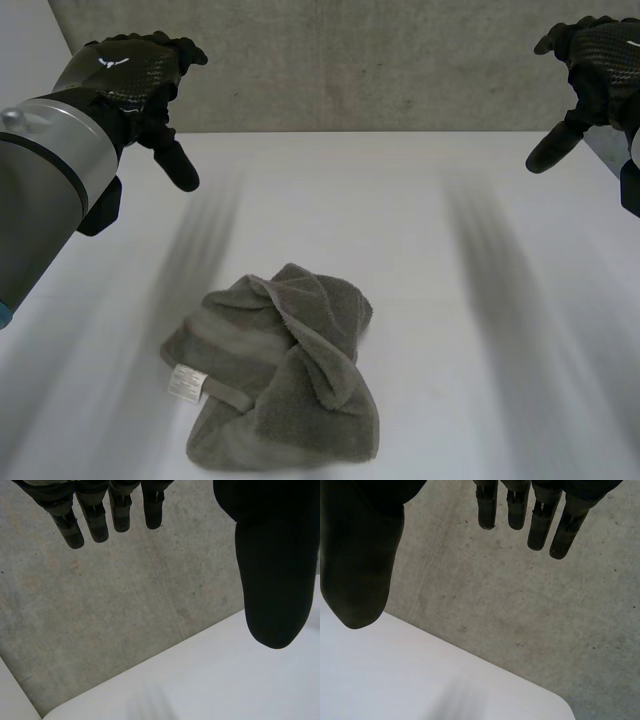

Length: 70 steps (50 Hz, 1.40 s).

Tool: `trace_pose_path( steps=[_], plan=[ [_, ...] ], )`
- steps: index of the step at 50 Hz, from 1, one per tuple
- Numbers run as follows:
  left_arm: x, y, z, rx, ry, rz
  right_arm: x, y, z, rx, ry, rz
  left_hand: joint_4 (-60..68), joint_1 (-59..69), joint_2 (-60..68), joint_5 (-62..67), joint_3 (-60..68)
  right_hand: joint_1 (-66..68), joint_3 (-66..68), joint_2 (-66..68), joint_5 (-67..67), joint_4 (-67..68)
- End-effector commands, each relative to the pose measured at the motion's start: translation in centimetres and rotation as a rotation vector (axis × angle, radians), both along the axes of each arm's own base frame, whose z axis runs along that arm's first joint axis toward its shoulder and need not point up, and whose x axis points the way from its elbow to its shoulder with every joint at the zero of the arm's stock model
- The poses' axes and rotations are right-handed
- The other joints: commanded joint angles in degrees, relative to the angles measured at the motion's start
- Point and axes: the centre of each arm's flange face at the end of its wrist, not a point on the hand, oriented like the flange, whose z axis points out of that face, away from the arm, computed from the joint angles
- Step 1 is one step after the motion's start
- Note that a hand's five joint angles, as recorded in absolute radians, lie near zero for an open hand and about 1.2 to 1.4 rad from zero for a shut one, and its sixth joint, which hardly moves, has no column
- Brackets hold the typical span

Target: Fold the laundry

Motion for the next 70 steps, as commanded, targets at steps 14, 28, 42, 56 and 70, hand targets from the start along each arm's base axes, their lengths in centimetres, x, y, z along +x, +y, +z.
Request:
trace_pose_path(
  steps=[14, 28, 42, 56, 70],
  plan=[
    [0.1, -0.6, -0.9, 0.020, -0.018, -0.001, 0.5, 0.2, -0.6, 0.000, 0.092, 0.066, 2.1, 1.8, 2.0, 0.6, 2.0, -3.0, -3.8, -4.0, -3.4, -4.6],
    [-1.1, -3.9, -9.5, 0.171, -0.273, -0.254, 2.1, 3.8, -9.6, 0.519, 0.040, 0.349, 1.4, 1.1, 1.4, -0.1, 1.4, -3.0, -3.8, -4.0, -3.4, -4.6],
    [-1.3, -4.3, -14.5, 0.244, -0.419, -0.336, 5.1, 8.3, -18.3, 0.806, -0.122, 0.432, 3.3, 2.9, 3.2, 1.8, 3.2, -3.0, -3.8, -4.0, -3.4, -4.6],
    [-2.1, -4.4, -16.6, 0.203, -0.405, -0.349, 7.7, 10.4, -21.1, 0.871, -0.114, 0.490, 11.3, 11.0, 11.3, 9.9, 11.3, -0.8, -1.5, -1.8, -1.2, -2.3],
    [-3.9, -2.0, -18.7, 0.250, -0.370, -0.503, 8.4, 9.4, -22.6, 0.849, -0.133, 0.454, 34.0, 33.6, 33.9, 32.5, 33.9, 26.1, 25.4, 25.1, 25.7, 24.6]
  ],
)
